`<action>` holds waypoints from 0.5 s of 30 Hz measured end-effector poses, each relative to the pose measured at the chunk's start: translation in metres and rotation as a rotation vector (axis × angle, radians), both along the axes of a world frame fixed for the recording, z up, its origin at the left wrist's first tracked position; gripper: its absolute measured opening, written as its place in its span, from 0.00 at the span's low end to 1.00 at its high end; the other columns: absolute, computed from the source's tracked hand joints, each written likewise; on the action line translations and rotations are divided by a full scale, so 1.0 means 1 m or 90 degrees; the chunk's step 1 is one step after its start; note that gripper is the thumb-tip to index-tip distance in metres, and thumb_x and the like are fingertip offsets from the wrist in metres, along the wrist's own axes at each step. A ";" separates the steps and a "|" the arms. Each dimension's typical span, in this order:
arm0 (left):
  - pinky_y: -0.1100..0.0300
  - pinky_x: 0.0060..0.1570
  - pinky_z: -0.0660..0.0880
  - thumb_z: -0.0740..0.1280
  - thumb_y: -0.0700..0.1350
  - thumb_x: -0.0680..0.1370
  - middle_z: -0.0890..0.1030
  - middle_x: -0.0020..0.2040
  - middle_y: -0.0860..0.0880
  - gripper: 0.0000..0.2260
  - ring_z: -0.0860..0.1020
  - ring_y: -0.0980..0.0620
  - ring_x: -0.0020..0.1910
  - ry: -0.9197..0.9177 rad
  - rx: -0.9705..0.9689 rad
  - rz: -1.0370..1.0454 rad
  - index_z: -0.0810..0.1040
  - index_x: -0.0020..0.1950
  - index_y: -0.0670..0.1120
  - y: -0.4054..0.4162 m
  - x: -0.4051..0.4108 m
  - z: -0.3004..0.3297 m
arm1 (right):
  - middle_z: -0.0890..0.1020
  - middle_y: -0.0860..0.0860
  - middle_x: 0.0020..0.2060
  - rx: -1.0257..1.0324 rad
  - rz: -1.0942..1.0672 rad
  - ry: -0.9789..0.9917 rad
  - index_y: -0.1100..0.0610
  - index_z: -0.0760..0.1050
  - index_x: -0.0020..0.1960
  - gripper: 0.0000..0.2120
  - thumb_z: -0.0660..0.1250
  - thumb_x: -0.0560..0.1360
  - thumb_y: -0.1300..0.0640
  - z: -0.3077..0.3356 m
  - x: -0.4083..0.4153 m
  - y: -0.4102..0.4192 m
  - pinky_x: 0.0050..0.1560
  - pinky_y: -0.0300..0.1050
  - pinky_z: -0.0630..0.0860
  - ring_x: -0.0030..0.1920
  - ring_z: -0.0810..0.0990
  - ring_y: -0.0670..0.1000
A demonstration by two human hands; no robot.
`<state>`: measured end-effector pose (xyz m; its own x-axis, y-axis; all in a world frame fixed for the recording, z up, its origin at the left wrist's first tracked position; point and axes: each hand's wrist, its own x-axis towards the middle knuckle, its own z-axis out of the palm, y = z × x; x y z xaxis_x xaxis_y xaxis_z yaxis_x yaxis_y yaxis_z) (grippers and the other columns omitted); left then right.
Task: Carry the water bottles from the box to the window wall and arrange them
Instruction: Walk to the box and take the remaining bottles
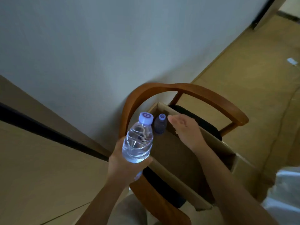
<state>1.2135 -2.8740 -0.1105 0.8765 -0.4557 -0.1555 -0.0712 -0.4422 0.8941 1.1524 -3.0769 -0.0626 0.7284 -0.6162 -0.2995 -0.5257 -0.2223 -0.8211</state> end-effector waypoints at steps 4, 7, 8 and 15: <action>0.70 0.41 0.71 0.82 0.45 0.56 0.78 0.47 0.60 0.29 0.78 0.65 0.45 0.042 0.000 0.052 0.71 0.49 0.60 0.012 0.016 0.000 | 0.77 0.45 0.44 0.043 -0.014 0.081 0.50 0.72 0.49 0.06 0.66 0.75 0.50 -0.079 0.037 -0.008 0.51 0.40 0.68 0.45 0.74 0.42; 0.66 0.42 0.71 0.82 0.42 0.56 0.79 0.48 0.58 0.30 0.78 0.60 0.46 0.065 0.005 0.089 0.71 0.52 0.57 0.016 0.024 -0.003 | 0.77 0.48 0.54 0.066 -0.063 0.106 0.55 0.73 0.59 0.19 0.70 0.72 0.48 -0.126 0.060 -0.017 0.56 0.41 0.68 0.55 0.75 0.47; 0.66 0.41 0.71 0.82 0.42 0.56 0.79 0.46 0.58 0.31 0.79 0.60 0.44 0.073 0.015 0.094 0.71 0.52 0.57 0.016 0.026 -0.006 | 0.77 0.48 0.55 0.062 -0.092 0.110 0.55 0.72 0.62 0.22 0.70 0.71 0.48 -0.139 0.067 -0.019 0.56 0.41 0.68 0.57 0.75 0.48; 0.63 0.45 0.75 0.81 0.49 0.52 0.81 0.46 0.56 0.32 0.79 0.64 0.47 0.150 0.033 0.052 0.72 0.51 0.59 0.010 0.041 -0.015 | 0.76 0.50 0.58 0.050 -0.223 0.159 0.52 0.69 0.62 0.29 0.75 0.65 0.48 -0.212 0.107 -0.030 0.57 0.45 0.67 0.60 0.75 0.53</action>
<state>1.2547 -2.8637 -0.1256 0.8465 -0.3713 -0.3815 0.1745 -0.4835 0.8578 1.2592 -3.1070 -0.2743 0.3781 -0.7814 -0.4965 -0.7432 0.0636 -0.6660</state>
